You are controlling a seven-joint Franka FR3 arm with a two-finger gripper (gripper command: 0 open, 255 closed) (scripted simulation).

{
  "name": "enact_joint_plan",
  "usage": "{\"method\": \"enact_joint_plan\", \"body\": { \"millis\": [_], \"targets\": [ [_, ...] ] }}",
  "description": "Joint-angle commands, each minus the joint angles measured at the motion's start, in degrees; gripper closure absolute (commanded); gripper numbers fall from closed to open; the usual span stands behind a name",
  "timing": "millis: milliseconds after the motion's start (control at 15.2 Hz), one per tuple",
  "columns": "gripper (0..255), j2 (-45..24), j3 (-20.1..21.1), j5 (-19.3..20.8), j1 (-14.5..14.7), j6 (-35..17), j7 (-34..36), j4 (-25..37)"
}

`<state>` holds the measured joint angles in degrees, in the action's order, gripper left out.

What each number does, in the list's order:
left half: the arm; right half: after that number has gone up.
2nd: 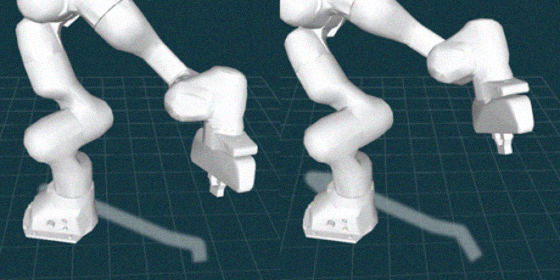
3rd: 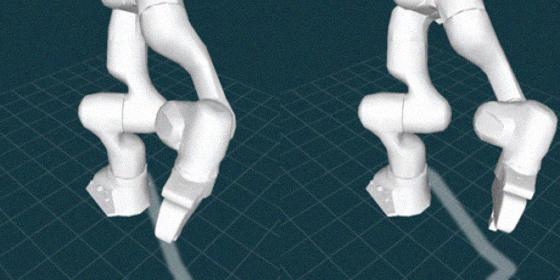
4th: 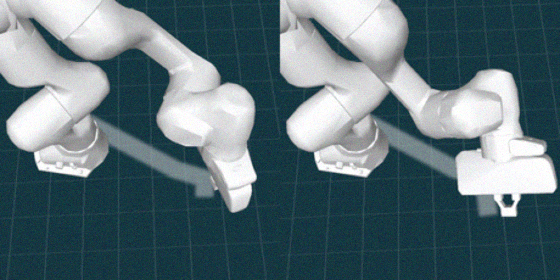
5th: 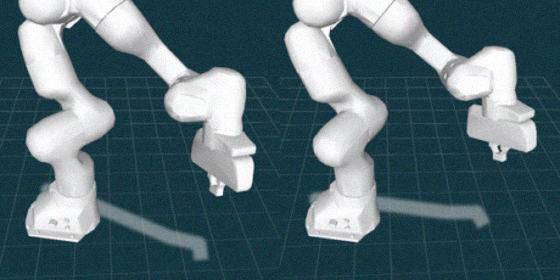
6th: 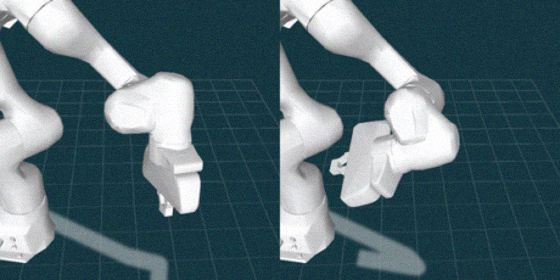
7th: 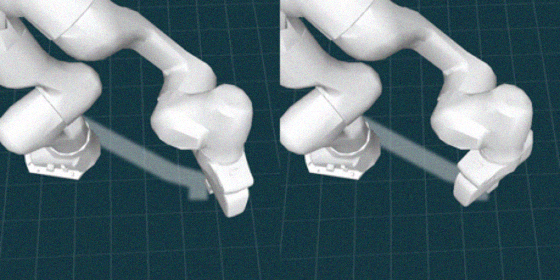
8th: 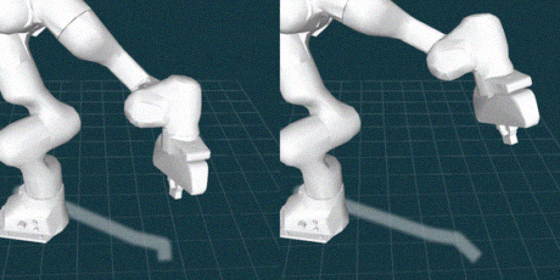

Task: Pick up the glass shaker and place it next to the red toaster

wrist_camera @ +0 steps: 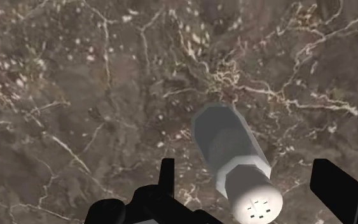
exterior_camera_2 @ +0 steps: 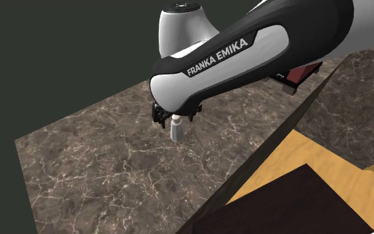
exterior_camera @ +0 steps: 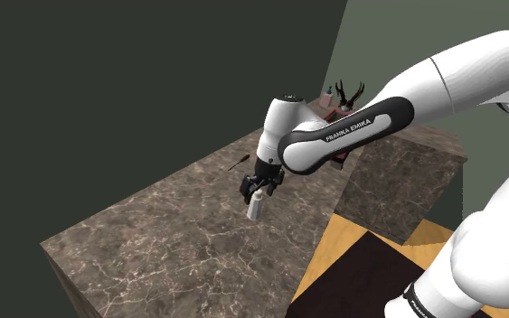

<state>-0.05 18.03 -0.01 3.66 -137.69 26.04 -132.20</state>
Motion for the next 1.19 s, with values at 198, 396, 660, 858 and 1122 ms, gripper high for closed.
{"method": "enact_joint_plan", "body": {
  "millis": [198, 396, 660, 858, 1122],
  "targets": [
    [0, -0.7, -0.1, 0.3, -0.1, -1.0, 0.1, -0.2],
    [0, -0.7, -0.1, 0.3, -0.1, -1.0, 0.1, -0.2],
    [255, -0.7, -0.1, 0.3, -0.1, -1.0, 0.1, -0.2],
    [255, -0.7, -0.1, 0.3, -0.1, -1.0, 0.1, -0.3],
    [255, -0.7, -0.1, 0.3, -0.1, -1.0, 0.1, -0.2]
  ]
}}
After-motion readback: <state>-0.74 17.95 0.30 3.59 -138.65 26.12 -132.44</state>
